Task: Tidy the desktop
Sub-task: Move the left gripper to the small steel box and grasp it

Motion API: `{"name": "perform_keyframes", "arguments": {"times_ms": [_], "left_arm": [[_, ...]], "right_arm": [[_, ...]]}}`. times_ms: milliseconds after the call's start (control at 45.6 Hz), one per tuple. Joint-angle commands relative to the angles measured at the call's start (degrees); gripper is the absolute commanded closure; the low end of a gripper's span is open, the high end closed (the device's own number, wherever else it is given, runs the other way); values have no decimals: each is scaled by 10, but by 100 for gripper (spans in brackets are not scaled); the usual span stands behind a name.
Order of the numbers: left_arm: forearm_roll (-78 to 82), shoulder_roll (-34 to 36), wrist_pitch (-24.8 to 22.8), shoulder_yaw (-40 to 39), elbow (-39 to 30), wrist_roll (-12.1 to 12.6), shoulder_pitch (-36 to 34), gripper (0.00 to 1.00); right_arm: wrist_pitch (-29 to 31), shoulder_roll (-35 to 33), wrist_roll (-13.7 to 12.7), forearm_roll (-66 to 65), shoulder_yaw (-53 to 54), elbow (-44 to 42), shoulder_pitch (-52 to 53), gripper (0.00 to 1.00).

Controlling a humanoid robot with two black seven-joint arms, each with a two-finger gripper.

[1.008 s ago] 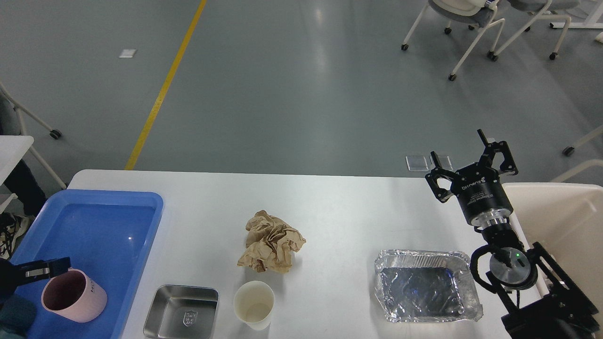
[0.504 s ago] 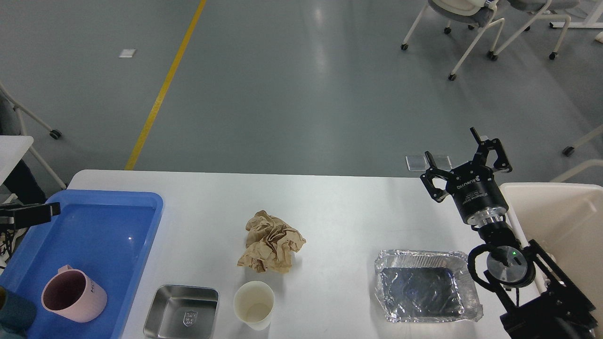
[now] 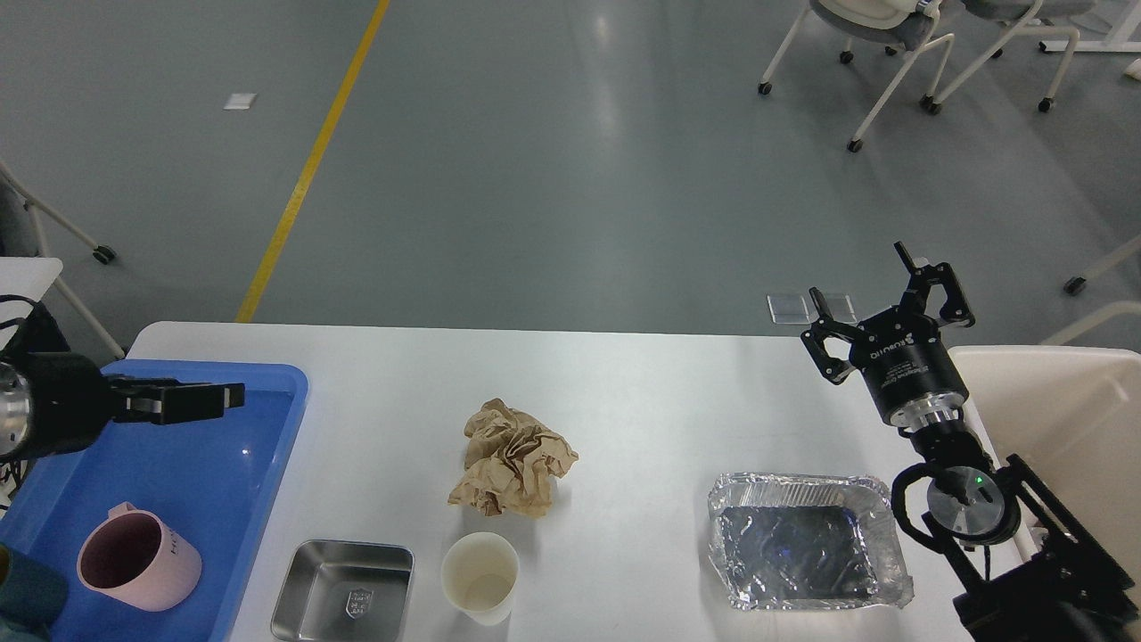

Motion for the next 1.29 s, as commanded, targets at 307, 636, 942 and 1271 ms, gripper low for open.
{"name": "perform_keyframes", "arguments": {"times_ms": [307, 636, 942, 1271], "left_arm": [[128, -78, -10, 44, 10, 1, 27, 8], [165, -100, 33, 48, 22, 2, 117, 8], [183, -127, 80, 46, 58, 44, 170, 8], [183, -158, 111, 41, 80, 43, 202, 8]], "right_arm": [[-1, -3, 0, 0, 3, 0, 0, 0], [-1, -3, 0, 0, 5, -1, 0, 0], [-1, -3, 0, 0, 7, -1, 1, 0], [-1, -4, 0, 0, 8, -2, 0, 0]]}}
